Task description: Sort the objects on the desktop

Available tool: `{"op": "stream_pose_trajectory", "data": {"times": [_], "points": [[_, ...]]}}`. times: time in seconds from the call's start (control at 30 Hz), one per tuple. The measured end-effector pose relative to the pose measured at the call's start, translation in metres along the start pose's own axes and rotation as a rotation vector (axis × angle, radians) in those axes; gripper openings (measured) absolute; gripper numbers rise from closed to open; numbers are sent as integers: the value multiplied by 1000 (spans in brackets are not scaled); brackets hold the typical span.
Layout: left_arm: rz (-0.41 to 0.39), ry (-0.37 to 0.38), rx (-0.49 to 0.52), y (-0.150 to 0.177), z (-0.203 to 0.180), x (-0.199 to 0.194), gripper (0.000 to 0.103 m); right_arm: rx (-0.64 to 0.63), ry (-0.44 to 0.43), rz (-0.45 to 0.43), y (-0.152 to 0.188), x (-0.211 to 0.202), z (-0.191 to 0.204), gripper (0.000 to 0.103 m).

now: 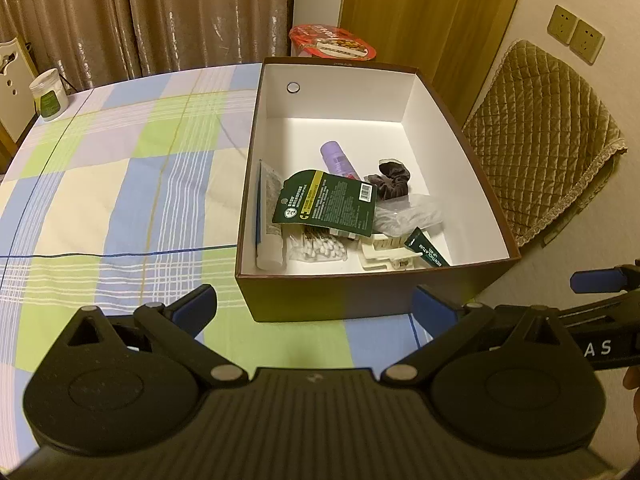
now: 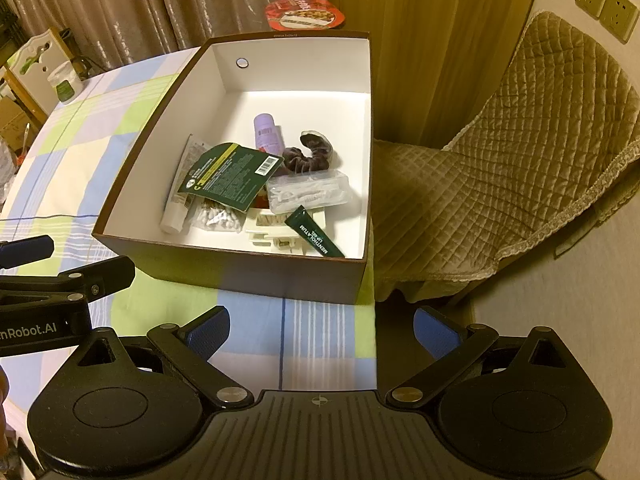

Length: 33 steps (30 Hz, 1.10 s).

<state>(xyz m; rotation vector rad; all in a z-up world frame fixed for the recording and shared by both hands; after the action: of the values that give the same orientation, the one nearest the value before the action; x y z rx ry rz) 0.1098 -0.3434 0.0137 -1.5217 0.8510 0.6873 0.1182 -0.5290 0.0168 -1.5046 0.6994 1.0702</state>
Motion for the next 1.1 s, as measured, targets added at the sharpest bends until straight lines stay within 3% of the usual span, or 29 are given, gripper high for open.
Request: {"op": "stream_pose_trajectory", "data": {"times": [1.1], "points": [[13, 13, -1, -3, 1, 8, 102, 4, 9, 8, -3, 2, -4, 101]]}}
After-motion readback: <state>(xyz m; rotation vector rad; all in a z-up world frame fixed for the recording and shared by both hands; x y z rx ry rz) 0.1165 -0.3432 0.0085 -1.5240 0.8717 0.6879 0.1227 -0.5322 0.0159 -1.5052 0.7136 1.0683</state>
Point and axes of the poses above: each gripper's, at about its wrist camera, not at the fingertips, and x roughly the way its jaws point, z to its left, y to its underside, the point moved 3 cm from there along x, roughly the way its jaws point, and after that the axes turned 4 degrees about -x, right-handed, at the moved point
